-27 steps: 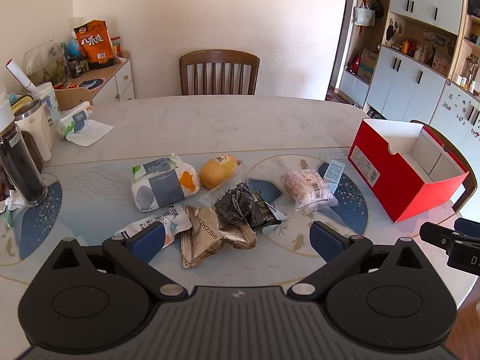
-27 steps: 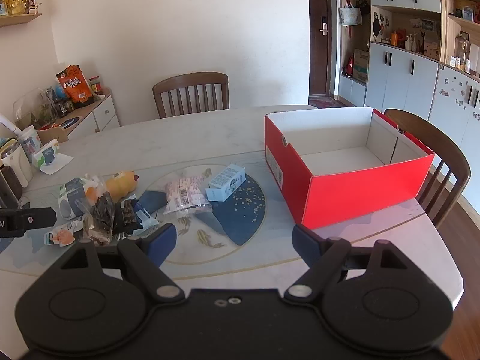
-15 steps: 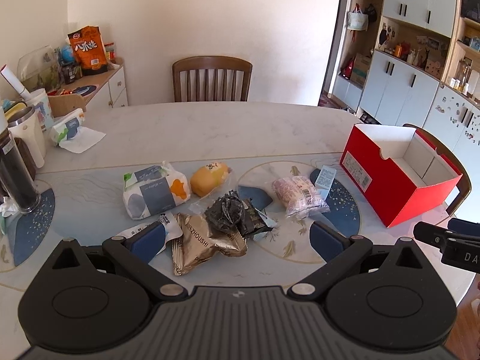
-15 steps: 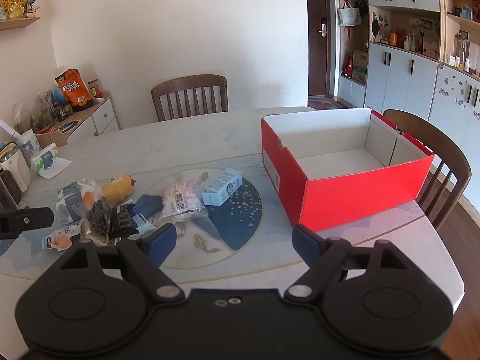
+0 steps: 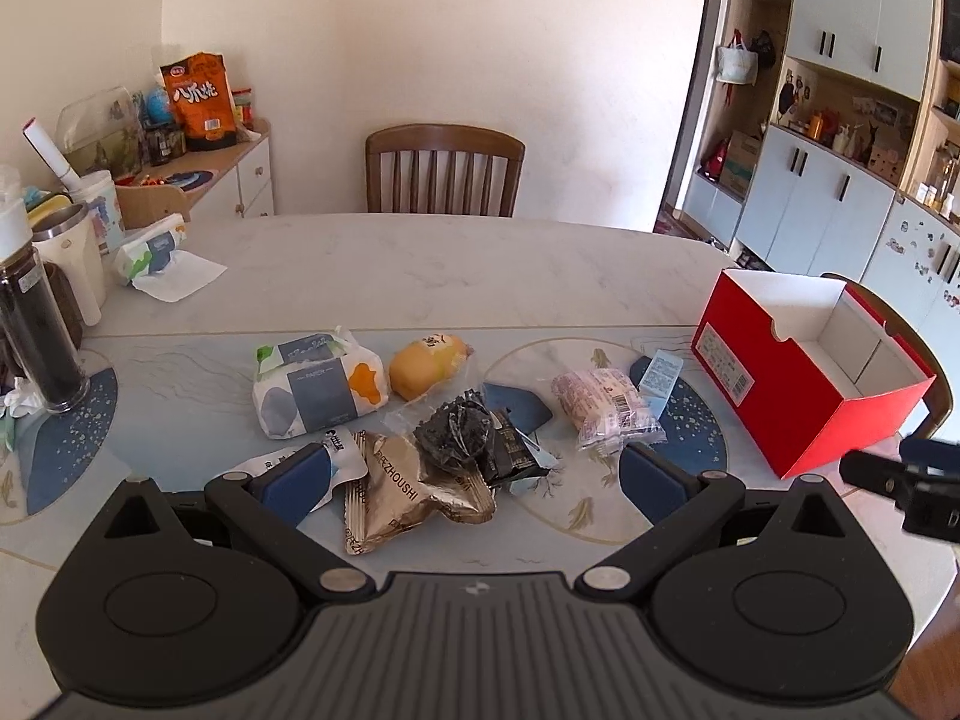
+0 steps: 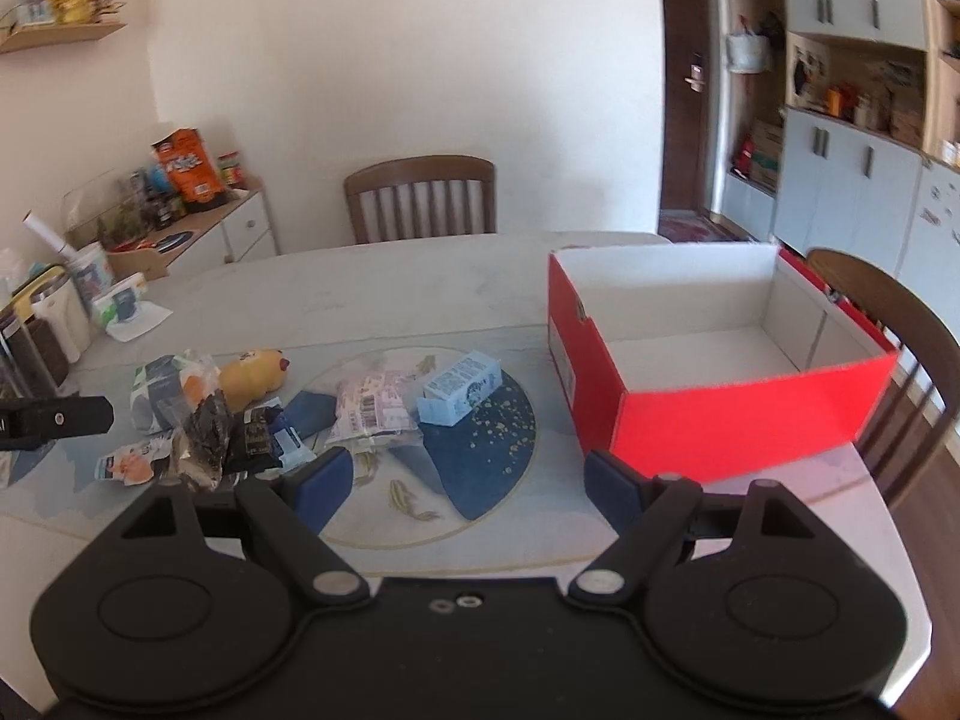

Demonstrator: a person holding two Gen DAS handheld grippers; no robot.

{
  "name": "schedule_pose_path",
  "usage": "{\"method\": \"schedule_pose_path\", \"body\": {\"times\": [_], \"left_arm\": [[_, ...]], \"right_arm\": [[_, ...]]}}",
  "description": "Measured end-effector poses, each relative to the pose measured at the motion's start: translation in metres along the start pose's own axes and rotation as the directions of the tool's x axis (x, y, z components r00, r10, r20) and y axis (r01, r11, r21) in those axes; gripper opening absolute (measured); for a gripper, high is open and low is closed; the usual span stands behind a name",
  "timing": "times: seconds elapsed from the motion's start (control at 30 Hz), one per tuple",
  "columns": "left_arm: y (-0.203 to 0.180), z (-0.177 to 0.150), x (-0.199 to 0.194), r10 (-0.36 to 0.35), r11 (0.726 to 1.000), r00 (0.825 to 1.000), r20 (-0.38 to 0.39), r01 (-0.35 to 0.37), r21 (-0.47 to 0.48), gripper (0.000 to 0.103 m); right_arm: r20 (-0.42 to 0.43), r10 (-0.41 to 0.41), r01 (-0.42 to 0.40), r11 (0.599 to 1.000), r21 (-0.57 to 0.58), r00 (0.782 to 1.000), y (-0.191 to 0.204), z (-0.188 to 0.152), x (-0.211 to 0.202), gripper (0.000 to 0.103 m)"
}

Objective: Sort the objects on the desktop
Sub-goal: 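Move both tools toward the snack pile on the table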

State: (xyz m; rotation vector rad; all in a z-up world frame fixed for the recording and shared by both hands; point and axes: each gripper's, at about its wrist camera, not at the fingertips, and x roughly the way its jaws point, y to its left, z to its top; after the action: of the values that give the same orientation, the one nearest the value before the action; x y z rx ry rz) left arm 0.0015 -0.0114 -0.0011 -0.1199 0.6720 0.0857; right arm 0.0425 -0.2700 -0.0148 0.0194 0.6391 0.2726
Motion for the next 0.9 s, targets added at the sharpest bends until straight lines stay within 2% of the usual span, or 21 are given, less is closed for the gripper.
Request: {"method": "schedule_pose_path", "body": {"times": [0.17,0.33,0.47,0.6,0.73,0.9], "left_arm": [[-0.005,-0.007,-0.002,0.045,0.999,0.999,0.013,-0.045,0.003,0.103],[-0.004,-0.005,0.001,0.060,0.998,0.998,0.010,-0.060,0.007,0.103],[-0.002,-0.002,0.015,0.043,0.997,0.999,0.011,-0.044,0.057,0.103],[0.002,0.001,0.039,0.001,0.994,1.000,0.008,-0.002,0.111,0.103],[0.006,0.005,0.061,-0.035,0.985,0.999,0.004,0.034,0.172,0.103],[0.014,0.007,0.089,-0.068,0.969,0.998,-0.006,0.067,0.237,0.103]], "right_arm": [[-0.008,0.038,-0.038,0.999,-0.038,0.999,-0.007,0.005,0.009,0.084],[-0.010,0.070,-0.071,0.996,-0.062,0.997,-0.006,0.009,0.020,0.084],[-0.015,0.083,-0.084,0.995,-0.060,0.996,0.002,0.013,0.033,0.084],[-0.022,0.052,-0.053,0.997,-0.057,0.998,0.015,0.015,0.052,0.084],[-0.047,0.027,-0.028,0.999,-0.027,0.999,0.026,0.019,0.075,0.084],[-0.063,0.012,-0.015,0.999,-0.049,0.998,0.047,0.023,0.105,0.084]]}}
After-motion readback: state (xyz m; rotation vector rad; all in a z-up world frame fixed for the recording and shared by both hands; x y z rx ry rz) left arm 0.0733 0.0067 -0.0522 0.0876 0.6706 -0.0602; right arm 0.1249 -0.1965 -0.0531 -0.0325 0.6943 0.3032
